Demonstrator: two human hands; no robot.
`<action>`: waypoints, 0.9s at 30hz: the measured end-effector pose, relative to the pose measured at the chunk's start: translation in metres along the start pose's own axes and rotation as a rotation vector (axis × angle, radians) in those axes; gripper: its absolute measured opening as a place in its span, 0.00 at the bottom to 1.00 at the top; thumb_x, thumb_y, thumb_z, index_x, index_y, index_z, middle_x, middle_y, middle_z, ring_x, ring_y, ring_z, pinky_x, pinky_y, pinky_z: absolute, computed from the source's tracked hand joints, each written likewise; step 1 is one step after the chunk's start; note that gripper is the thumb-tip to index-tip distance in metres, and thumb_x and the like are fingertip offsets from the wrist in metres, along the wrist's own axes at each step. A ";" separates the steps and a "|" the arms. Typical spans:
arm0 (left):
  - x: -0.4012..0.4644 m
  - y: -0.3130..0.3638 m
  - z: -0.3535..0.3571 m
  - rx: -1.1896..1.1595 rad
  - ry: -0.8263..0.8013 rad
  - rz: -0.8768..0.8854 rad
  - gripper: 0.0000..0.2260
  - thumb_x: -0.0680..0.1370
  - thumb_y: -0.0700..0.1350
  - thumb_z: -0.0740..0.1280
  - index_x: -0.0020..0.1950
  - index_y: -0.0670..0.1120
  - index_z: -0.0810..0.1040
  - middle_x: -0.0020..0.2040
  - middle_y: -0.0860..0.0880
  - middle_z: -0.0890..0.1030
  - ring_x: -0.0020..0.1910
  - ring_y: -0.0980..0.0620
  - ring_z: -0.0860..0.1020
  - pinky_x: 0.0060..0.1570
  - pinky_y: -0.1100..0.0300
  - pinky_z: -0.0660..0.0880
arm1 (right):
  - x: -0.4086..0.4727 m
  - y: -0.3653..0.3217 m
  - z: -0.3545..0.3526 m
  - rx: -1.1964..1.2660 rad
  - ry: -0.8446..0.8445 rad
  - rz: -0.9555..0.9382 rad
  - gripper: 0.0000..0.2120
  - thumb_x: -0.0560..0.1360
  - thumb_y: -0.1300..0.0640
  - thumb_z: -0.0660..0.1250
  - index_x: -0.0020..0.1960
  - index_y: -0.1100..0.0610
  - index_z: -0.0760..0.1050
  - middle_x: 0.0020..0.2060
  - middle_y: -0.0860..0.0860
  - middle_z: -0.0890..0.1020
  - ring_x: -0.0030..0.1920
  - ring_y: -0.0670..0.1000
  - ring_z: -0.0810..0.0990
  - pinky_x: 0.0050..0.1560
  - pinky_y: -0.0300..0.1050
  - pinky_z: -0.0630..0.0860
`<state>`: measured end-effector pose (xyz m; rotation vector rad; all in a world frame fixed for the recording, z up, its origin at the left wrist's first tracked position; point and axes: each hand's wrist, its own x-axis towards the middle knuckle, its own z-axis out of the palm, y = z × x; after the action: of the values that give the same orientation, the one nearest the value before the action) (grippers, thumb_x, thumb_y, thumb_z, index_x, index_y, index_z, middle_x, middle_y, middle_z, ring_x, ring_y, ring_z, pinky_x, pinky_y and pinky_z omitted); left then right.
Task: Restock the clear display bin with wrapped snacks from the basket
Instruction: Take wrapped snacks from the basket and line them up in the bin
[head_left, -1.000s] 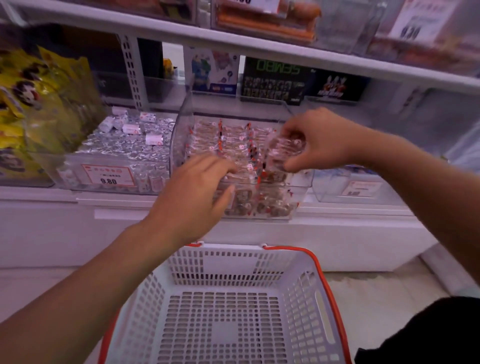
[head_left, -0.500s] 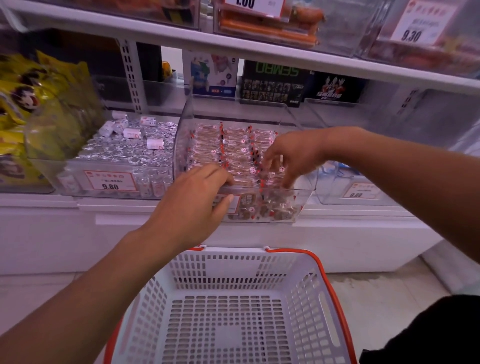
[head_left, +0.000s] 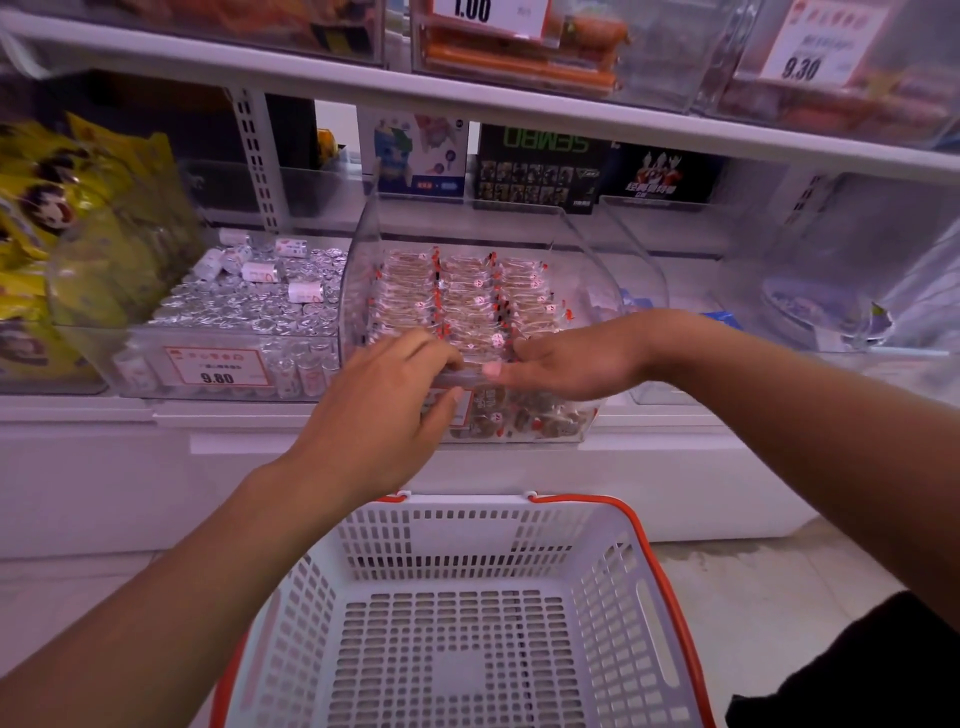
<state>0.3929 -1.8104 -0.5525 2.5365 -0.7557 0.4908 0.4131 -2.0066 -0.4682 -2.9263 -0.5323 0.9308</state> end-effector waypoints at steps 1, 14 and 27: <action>0.000 0.000 0.000 0.001 0.000 -0.003 0.09 0.80 0.49 0.64 0.59 0.50 0.76 0.53 0.54 0.75 0.52 0.52 0.73 0.53 0.52 0.72 | 0.000 0.000 -0.001 0.015 0.002 -0.004 0.36 0.80 0.35 0.42 0.73 0.58 0.68 0.73 0.55 0.69 0.73 0.55 0.66 0.73 0.50 0.59; -0.003 -0.006 -0.001 0.009 0.099 -0.087 0.07 0.80 0.49 0.66 0.54 0.48 0.76 0.52 0.52 0.74 0.52 0.51 0.73 0.48 0.52 0.75 | 0.049 0.007 0.002 0.330 0.014 -0.115 0.35 0.77 0.29 0.39 0.79 0.44 0.55 0.78 0.50 0.59 0.76 0.56 0.62 0.73 0.51 0.54; 0.001 -0.009 -0.010 0.006 0.055 -0.042 0.06 0.80 0.50 0.67 0.48 0.48 0.75 0.46 0.52 0.78 0.46 0.49 0.74 0.45 0.51 0.73 | 0.113 0.025 0.009 0.141 0.371 -0.059 0.38 0.74 0.26 0.35 0.79 0.42 0.44 0.80 0.48 0.49 0.79 0.54 0.49 0.75 0.60 0.44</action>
<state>0.3967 -1.7991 -0.5460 2.5280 -0.6811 0.5470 0.5019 -1.9939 -0.5419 -2.8350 -0.5017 0.3837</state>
